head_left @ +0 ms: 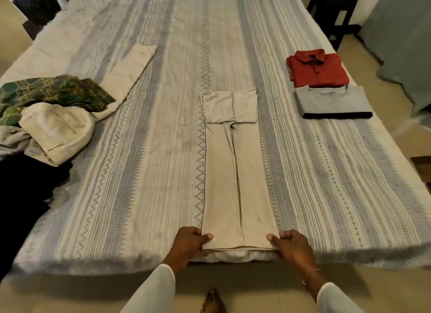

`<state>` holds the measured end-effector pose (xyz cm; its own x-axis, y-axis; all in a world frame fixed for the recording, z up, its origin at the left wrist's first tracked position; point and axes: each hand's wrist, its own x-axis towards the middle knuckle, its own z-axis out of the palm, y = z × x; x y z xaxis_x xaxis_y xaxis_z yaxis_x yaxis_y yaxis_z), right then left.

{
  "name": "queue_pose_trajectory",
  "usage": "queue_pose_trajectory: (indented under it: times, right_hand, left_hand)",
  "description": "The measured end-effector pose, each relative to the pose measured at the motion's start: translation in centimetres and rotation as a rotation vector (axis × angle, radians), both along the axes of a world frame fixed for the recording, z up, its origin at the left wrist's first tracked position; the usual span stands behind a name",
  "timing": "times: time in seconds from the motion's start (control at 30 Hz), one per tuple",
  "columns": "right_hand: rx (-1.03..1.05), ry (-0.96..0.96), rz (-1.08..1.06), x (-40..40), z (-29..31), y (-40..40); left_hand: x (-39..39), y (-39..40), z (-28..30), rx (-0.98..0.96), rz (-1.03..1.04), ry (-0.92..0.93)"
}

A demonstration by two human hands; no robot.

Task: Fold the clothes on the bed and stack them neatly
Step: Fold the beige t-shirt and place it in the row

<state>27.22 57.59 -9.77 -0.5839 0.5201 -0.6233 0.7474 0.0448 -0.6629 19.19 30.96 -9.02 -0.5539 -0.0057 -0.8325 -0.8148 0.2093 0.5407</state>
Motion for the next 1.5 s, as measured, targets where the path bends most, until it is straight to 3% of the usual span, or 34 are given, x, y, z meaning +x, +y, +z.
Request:
queue_pose_trajectory:
  times: [0.07,0.23,0.4,0.53,0.67,0.93,1.17,1.3,1.37,1.5]
  right_hand:
    - [0.050,0.046,0.032,0.0,1.0,-0.2]
    - [-0.047,0.172,0.183,-2.7,2.8,0.9]
    - [-0.340,0.189,0.067,-7.0,8.0,2.3]
    - [-0.440,0.195,0.083,-11.6,10.0,3.8]
    - [-0.400,0.184,0.194,-16.8,9.7,4.9]
    - [-0.192,0.091,0.120,-26.2,-0.3,7.3]
    - [0.032,0.202,0.028,-25.6,-3.5,6.7]
    - [0.163,0.185,0.050,-23.3,-2.3,5.8]
    - [0.223,0.092,0.091,-21.5,-1.4,4.9]
    - [0.063,0.011,0.255,-17.8,-1.9,4.1]
  left_hand:
    - [0.5,0.1,0.7,0.005,0.052,0.050]
    - [-0.9,0.3,3.5,0.078,0.026,0.218]
    - [-5.2,0.6,6.9,0.119,0.045,0.176]
    - [-9.8,1.5,8.4,0.132,0.098,0.171]
    - [-15.3,2.4,7.8,0.115,0.073,0.169]
    - [-25.4,4.4,-0.6,0.062,-0.131,0.209]
    - [-25.7,3.9,-2.1,-0.017,-0.010,0.235]
    - [-23.5,3.9,-2.4,-0.520,-0.199,0.509]
    - [-21.3,3.9,-1.9,-0.625,-0.281,0.560]
    - [-18.3,3.7,-1.5,-0.510,-0.377,0.310]
